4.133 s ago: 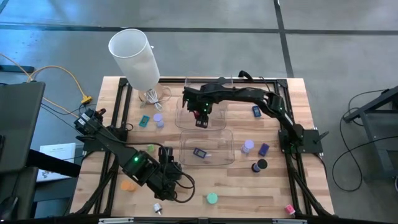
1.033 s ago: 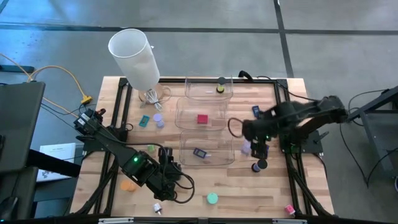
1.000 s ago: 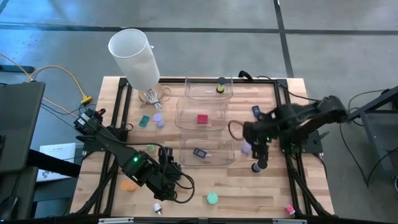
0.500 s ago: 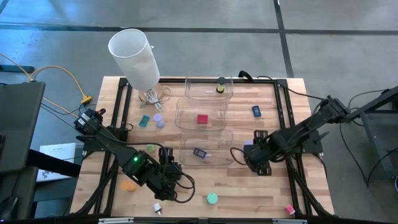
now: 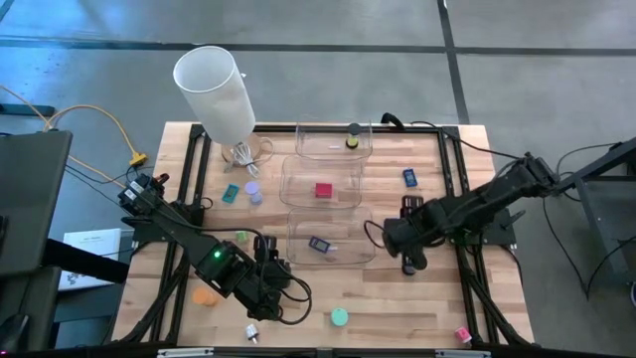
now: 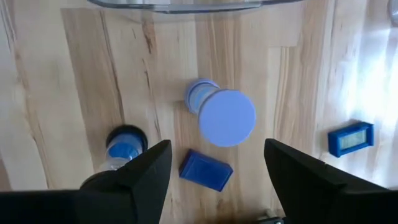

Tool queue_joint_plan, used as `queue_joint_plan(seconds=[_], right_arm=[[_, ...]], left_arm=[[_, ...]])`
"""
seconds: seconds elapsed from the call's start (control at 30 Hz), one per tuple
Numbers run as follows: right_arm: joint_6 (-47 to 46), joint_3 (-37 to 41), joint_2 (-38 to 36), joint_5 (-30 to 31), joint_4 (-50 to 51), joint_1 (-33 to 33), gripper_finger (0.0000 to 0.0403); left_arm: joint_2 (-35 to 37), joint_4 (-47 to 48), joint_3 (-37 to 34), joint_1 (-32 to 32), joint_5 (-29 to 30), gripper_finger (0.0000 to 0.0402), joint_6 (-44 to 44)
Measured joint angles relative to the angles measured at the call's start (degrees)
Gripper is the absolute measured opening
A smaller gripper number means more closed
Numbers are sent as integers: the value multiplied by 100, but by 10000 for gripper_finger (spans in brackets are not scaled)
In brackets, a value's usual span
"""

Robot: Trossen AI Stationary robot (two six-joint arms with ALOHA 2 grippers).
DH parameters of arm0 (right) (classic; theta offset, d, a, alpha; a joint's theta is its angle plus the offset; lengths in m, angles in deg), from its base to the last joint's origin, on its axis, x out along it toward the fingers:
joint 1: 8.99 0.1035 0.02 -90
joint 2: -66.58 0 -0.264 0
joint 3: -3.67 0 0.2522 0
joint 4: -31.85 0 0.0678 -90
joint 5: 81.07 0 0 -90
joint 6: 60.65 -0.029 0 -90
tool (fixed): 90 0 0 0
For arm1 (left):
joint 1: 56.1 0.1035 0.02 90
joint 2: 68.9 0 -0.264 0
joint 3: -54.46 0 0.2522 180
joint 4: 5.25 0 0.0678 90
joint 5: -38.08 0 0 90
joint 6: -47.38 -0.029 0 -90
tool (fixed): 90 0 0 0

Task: Pick & Place Office items
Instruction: Put the right light purple hourglass into the top transparent bin

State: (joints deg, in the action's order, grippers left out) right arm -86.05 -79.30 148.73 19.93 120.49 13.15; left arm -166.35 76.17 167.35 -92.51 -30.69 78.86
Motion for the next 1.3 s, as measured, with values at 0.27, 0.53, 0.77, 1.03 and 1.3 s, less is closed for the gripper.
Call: queue_joint_plan(seconds=[0.27,0.53,0.77,1.03,1.3], right_arm=[[356,53,0,-80,-306,-168,246],[466,605,0,-202,-522,-168,246],[468,850,1,-198,-625,-168,246],[576,852,0,70,-705,-237,246],[620,850,0,-107,-840,-549,246]], left_arm=[[0,2,0,0,0,254,0],[0,0,0,0,2,254,0],[-2,2,0,0,2,254,-2],[-2,0,0,0,2,254,-2],[-4,2,0,0,2,254,-2]])
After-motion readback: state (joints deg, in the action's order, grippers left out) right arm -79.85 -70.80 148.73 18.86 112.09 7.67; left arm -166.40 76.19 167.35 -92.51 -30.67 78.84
